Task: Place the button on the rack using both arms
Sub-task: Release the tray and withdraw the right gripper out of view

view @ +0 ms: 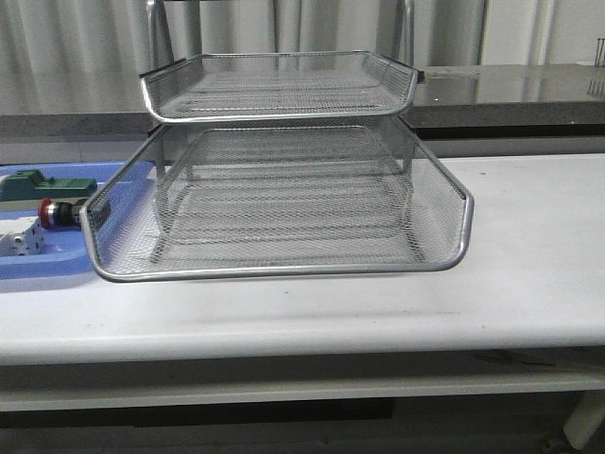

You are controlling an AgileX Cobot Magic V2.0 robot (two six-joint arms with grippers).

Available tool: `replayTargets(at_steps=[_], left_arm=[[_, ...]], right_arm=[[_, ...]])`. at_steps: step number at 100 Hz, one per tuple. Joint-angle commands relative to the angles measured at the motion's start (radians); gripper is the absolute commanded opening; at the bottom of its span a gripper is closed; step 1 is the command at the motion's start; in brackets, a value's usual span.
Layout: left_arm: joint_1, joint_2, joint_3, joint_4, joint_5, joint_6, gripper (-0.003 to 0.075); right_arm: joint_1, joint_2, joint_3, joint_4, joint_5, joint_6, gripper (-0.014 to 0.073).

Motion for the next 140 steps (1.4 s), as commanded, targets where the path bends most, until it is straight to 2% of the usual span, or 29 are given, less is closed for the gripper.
replayTargets(at_steps=[1,14,44,73,91,128,133,140], left_arm=[[-0.001,0.071,-0.091,-0.06,-0.068,-0.01,-0.0021],[-0.001,0.197,-0.21,-0.099,0.002,-0.01,-0.0021],[-0.001,0.553,-0.55,-0.065,0.229,-0.006,-0.0021],[-0.001,0.858,-0.806,-0.054,0.533,-0.006,-0.0021],[-0.001,0.999,-0.887,-0.047,0.644,-0.001,-0.0021],[-0.001,1.073,-0.905,-0.046,0.682,0.015,-0.0015],[-0.001,1.073,-0.905,-0.046,0.689,0.045,0.0015],[-0.001,1.073,-0.905,-0.046,0.707,0.076,0.0104]], right_arm=[[-0.006,0.004,-0.035,-0.018,-0.053,-0.002,-0.0071],[-0.006,0.004,-0.035,-0.018,-0.053,-0.002,-0.0071],[-0.005,0.004,-0.035,-0.018,-0.054,-0.002,-0.0071],[-0.005,0.004,-0.035,-0.018,-0.054,-0.002,-0.0071],[-0.005,0.004,-0.035,-0.018,-0.052,-0.002,-0.0071],[-0.005,0.004,-0.035,-0.018,-0.052,-0.002,-0.0071],[-0.005,0.004,-0.035,-0.018,-0.052,-0.002,-0.0071],[-0.005,0.004,-0.035,-0.018,-0.052,-0.002,-0.0071]])
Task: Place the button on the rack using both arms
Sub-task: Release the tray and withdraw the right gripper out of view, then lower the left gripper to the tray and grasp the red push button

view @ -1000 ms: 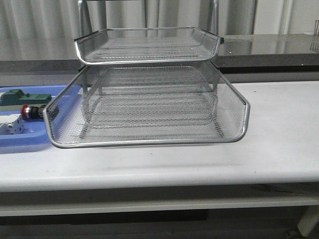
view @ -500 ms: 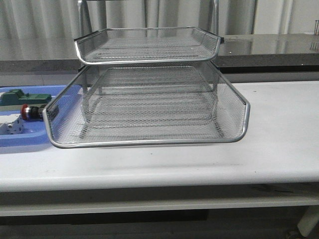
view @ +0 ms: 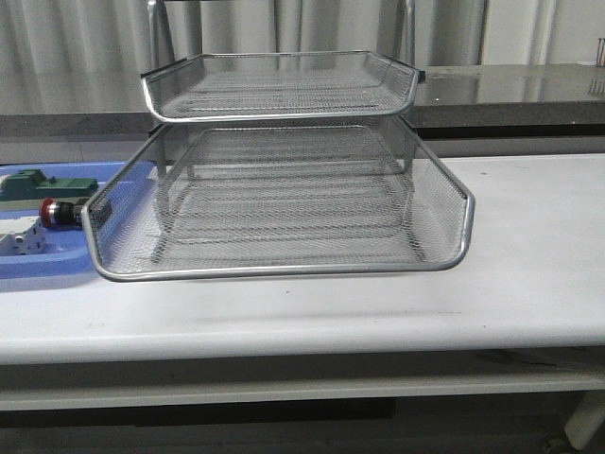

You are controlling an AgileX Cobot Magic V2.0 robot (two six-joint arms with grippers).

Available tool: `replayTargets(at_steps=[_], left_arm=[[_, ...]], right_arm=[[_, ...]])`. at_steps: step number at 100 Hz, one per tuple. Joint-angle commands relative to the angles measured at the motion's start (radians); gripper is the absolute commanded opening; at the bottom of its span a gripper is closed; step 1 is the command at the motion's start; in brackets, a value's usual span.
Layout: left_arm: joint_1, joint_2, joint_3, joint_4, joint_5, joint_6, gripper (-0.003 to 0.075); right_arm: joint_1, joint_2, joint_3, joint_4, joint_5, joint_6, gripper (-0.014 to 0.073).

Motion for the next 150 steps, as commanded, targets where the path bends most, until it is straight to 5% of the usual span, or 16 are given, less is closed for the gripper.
replayTargets(at_steps=[1,22,31,70,110,150], left_arm=[[-0.001,-0.012,-0.037,-0.01,-0.019,0.036,0.0127],[-0.001,-0.012,-0.037,-0.01,0.002,0.039,0.0575],[-0.001,-0.012,-0.037,-0.01,0.0,0.039,0.0672],[-0.001,0.017,-0.101,0.031,-0.022,0.085,0.0668],[-0.001,0.407,-0.607,0.085,0.25,0.415,0.0668],[-0.001,0.814,-1.04,0.189,0.387,0.438,0.0668]], right_arm=[[-0.005,0.004,-0.035,-0.016,-0.054,-0.002,-0.0071],[-0.005,0.004,-0.035,-0.016,-0.054,-0.002,-0.0071],[-0.005,0.004,-0.035,-0.016,-0.054,-0.002,-0.0071],[-0.005,0.004,-0.035,-0.016,-0.054,-0.002,-0.0071],[-0.005,0.004,-0.035,-0.016,-0.054,-0.002,-0.0071],[-0.005,0.004,-0.035,-0.016,-0.053,-0.002,-0.0071]])
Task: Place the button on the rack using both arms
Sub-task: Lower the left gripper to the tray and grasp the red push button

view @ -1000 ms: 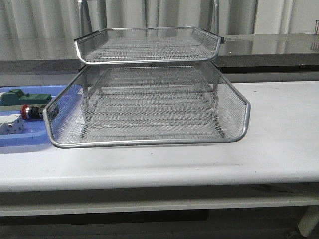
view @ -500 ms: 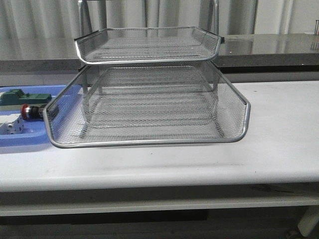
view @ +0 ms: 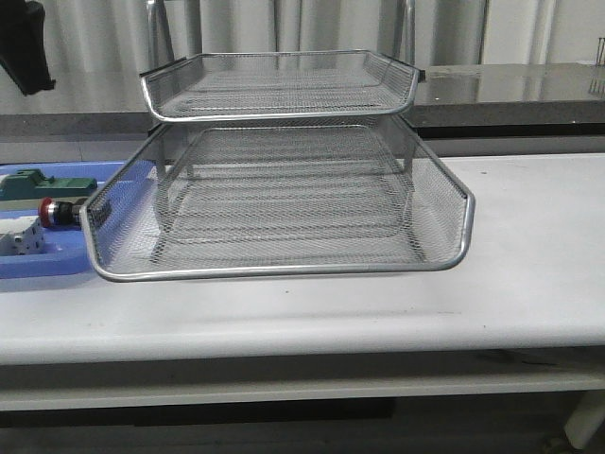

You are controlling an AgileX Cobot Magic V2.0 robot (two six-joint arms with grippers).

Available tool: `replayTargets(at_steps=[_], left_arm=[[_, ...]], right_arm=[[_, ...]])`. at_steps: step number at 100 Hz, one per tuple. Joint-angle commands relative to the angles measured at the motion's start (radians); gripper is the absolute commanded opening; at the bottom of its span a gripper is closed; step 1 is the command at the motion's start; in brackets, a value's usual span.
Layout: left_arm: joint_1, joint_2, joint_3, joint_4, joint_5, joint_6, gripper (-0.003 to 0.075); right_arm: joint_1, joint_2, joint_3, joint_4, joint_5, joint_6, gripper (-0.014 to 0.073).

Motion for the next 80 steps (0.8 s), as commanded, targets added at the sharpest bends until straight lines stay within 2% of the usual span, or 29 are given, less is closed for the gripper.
replayTargets(at_steps=[1,31,80], left_arm=[[-0.001,0.027,-0.097,0.03,-0.007,0.009,0.0668],[-0.001,0.188,-0.205,0.035,-0.03,0.136,0.0668],[-0.001,0.292,-0.223,0.041,-0.15,0.237,0.0668]], right_arm=[[-0.005,0.004,-0.035,-0.016,-0.053,-0.002,-0.0071],[-0.005,0.004,-0.035,-0.016,-0.051,-0.002,-0.0071],[-0.005,0.004,-0.033,-0.016,-0.044,-0.002,-0.0071]])
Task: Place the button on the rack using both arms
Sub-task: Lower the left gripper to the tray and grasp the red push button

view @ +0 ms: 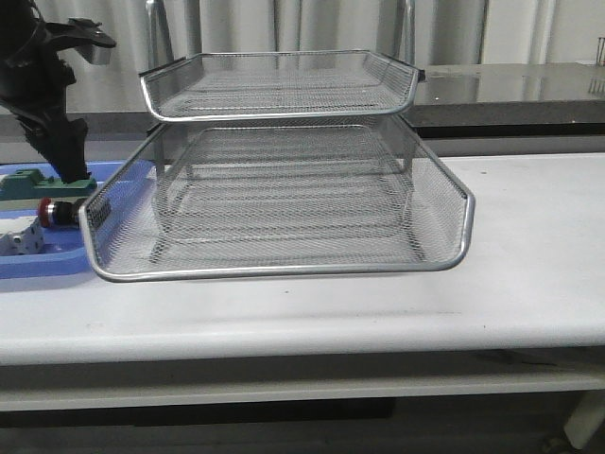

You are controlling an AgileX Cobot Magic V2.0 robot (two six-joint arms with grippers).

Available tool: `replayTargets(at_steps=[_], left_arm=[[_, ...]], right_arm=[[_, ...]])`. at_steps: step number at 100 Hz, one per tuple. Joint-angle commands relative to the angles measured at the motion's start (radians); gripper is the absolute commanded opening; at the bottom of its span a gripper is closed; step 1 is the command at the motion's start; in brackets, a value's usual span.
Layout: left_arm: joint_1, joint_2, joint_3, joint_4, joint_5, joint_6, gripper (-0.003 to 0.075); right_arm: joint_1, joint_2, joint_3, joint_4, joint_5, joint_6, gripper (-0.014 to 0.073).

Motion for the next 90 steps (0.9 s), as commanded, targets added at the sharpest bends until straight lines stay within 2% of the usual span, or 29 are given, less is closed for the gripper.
replayTargets(at_steps=[1,50,90], left_arm=[[-0.001,-0.047,-0.035,0.004,-0.055,0.019,0.0668],[-0.001,0.031,-0.038,0.032,-0.152,0.053,0.0668],[-0.001,0.079,-0.041,0.034,-0.175,0.066,0.0668]], right_arm=[[-0.005,0.004,-0.033,-0.016,-0.053,-0.002,-0.0071],[-0.005,0.004,-0.033,-0.016,-0.053,-0.002,-0.0071],[-0.005,0.004,-0.033,-0.016,-0.053,-0.002,-0.0071]])
